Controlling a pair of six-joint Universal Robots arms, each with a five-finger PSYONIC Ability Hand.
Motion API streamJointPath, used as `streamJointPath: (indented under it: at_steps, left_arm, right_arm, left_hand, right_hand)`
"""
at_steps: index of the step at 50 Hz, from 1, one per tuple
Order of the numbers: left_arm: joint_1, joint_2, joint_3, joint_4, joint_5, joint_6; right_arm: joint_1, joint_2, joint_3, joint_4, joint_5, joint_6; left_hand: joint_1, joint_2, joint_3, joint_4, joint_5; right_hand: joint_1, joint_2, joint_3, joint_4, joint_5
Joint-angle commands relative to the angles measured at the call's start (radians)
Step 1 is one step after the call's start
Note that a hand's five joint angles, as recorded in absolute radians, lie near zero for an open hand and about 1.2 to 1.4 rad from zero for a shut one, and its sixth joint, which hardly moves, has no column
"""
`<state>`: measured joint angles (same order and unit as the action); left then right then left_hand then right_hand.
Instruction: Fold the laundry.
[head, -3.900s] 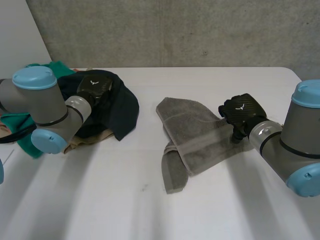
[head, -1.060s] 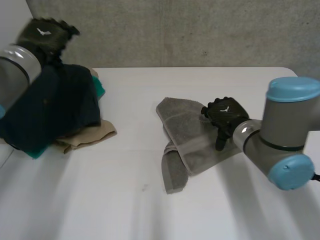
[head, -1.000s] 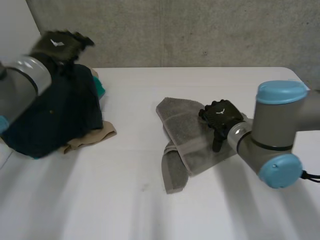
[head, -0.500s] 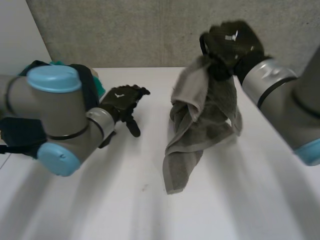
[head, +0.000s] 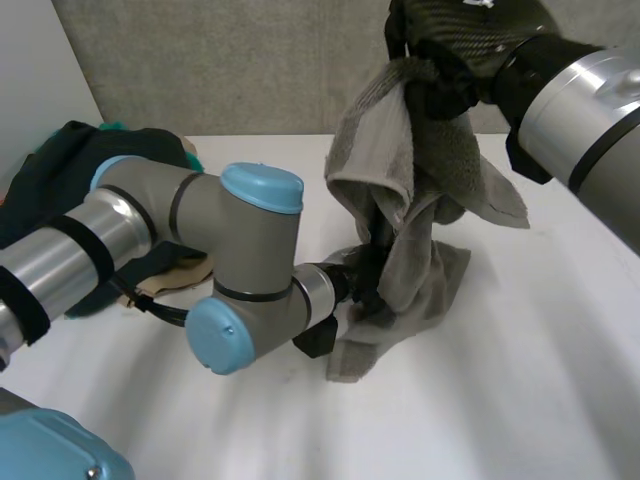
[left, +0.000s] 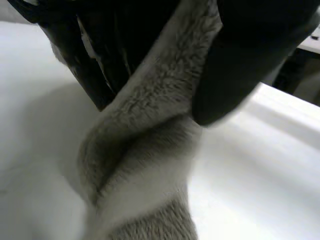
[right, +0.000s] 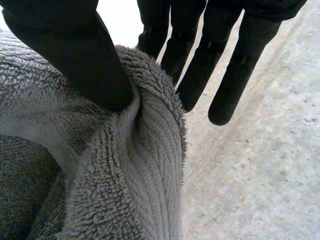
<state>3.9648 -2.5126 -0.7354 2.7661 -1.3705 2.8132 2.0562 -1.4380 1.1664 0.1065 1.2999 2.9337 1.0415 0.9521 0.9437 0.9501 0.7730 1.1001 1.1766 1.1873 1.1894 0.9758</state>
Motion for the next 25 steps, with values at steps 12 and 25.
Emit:
streamJointPath:
  at_steps: [12, 25]
  left_arm:
    - [0.191, 0.454, -0.17, 0.076, -0.229, 0.402]
    - [0.085, 0.336, -0.275, 0.155, -0.252, 0.727]
  right_arm:
    - [-0.318, 0.186, -0.051, 0.119, -0.06, 0.096]
    - [-0.39, 0.595, -0.284, 0.274, 0.039, 0.151]
  left_hand:
    - [0.355, 0.444, 0.453, 0.446, 0.449]
    - [0.355, 0.444, 0.453, 0.446, 0.449]
  right_hand:
    - [0.296, 0.22, 0.209, 0.207, 0.246]
    - [0.296, 0.22, 0.209, 0.207, 0.246]
